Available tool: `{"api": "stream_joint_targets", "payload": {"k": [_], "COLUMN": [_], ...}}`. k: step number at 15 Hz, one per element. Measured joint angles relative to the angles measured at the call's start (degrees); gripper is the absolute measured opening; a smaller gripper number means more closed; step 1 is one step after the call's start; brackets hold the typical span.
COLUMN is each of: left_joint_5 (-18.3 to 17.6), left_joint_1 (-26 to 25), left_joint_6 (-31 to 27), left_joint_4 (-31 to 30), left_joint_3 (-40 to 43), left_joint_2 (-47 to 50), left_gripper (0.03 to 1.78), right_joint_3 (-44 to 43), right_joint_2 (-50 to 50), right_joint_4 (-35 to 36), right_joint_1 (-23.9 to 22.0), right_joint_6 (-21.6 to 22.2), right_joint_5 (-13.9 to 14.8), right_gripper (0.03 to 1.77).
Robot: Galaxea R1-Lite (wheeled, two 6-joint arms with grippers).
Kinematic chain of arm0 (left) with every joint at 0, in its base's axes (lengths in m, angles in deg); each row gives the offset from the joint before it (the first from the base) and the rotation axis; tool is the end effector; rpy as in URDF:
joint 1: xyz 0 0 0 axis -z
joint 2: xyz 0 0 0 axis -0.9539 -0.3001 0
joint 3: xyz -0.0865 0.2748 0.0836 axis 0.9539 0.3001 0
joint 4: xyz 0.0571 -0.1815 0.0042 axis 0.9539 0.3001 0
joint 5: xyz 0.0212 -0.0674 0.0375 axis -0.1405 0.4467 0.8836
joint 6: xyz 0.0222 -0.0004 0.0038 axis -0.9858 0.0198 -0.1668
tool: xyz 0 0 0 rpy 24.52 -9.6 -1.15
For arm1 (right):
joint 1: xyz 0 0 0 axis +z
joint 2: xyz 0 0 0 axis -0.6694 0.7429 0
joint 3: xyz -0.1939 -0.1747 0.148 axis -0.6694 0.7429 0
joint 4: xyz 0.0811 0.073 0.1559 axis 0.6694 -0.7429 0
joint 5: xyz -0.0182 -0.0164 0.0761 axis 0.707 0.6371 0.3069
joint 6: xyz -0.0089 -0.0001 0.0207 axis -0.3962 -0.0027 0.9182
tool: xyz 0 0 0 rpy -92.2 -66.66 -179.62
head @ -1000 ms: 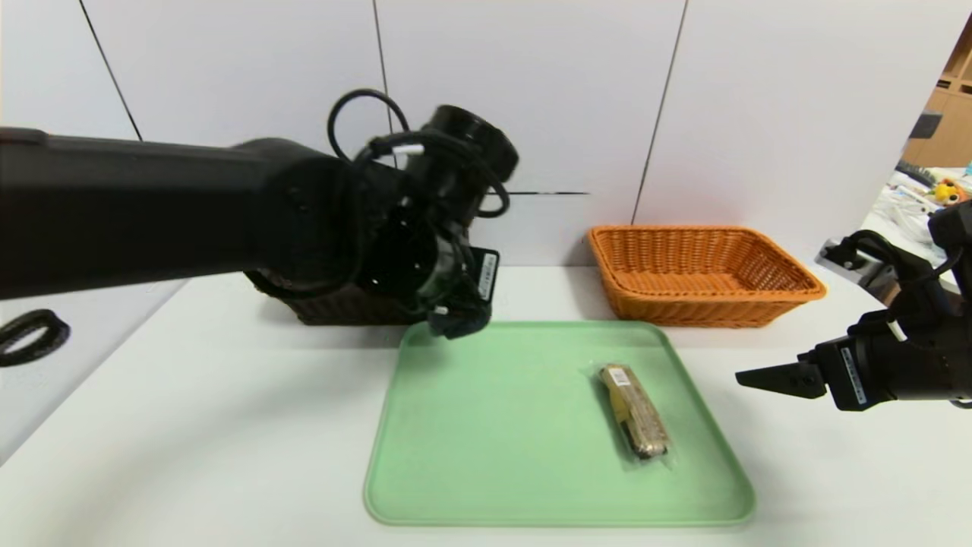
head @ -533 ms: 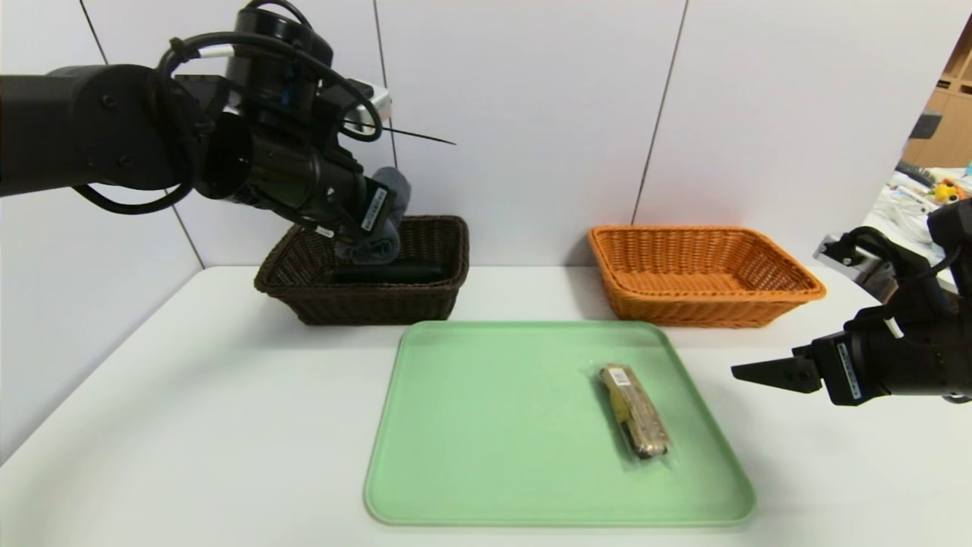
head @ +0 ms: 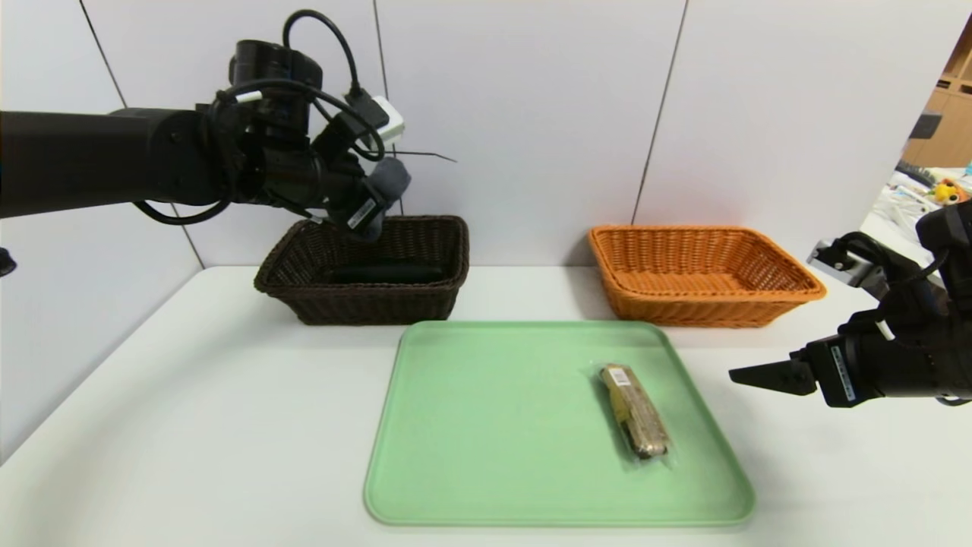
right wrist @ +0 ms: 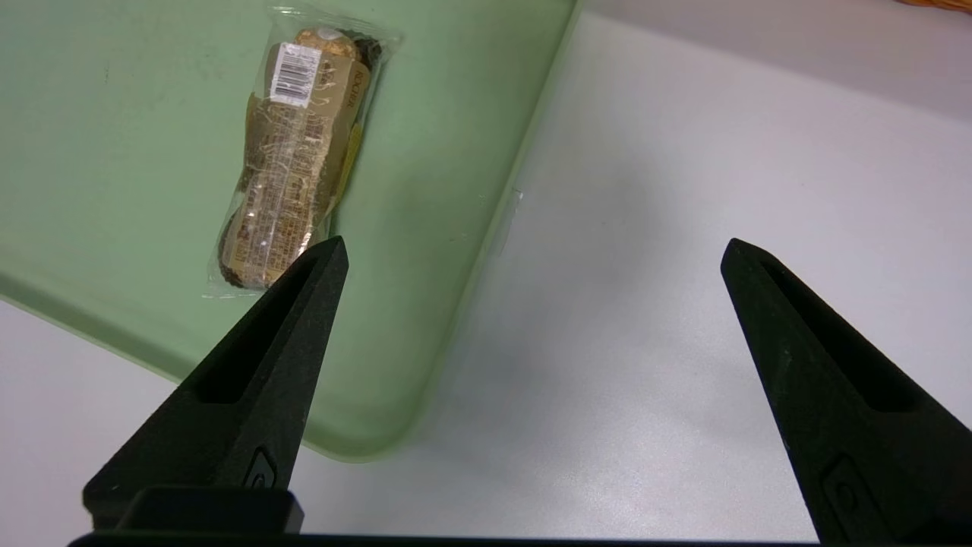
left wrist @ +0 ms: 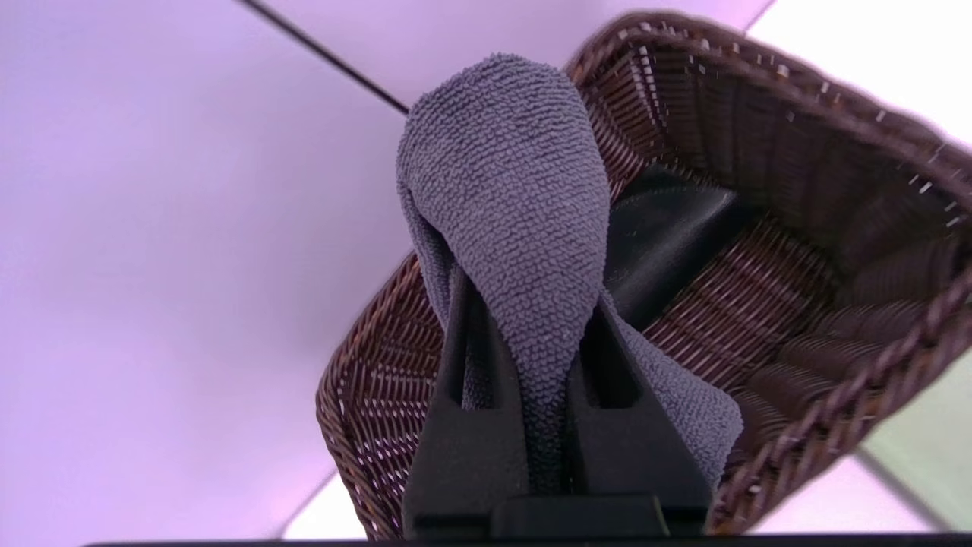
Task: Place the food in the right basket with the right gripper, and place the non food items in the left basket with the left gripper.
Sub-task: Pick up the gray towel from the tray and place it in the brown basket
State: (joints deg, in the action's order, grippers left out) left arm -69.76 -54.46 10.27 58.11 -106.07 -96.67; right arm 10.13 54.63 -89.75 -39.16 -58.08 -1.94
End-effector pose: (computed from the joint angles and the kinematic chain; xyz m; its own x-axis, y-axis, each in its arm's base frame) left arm 0.3796 -0.1242 0.2754 0.8853 -0.3004 -0.3549 0.4625 0.6478 0.6054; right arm 0.2262 0.0179 0.1925 0.6403 0.3281 -0.6945 -0.3669 0.9250 0.0986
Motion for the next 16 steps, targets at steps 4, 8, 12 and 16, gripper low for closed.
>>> {"api": "stream_joint_targets", "payload": {"k": [4, 8, 12, 16], "left_joint_5": [0.0, 0.0, 0.0, -0.1], "left_joint_1": [-0.8, -3.3, -4.5, -4.5], "left_joint_6": [-9.1, -19.0, -22.9, -22.5], "left_joint_4": [-0.1, -0.1, 0.0, 0.3], "left_joint_3": [-1.5, -2.5, -4.1, -5.0], "left_joint_2": [-4.4, -7.6, -9.8, -10.3], "left_gripper": [0.17, 0.17, 0.17, 0.17], "right_joint_3": [0.4, 0.5, 0.8, 0.9], "right_joint_2": [0.4, 0.8, 1.0, 0.9], "right_joint_4": [0.0, 0.0, 0.0, -0.1], "right_joint_1": [-0.1, -0.1, -0.1, -0.1], "right_joint_6": [0.2, 0.0, 0.0, 0.2], "right_joint_5": [0.1, 0.0, 0.0, 0.1], "right_gripper": [1.7, 1.7, 1.7, 1.7]}}
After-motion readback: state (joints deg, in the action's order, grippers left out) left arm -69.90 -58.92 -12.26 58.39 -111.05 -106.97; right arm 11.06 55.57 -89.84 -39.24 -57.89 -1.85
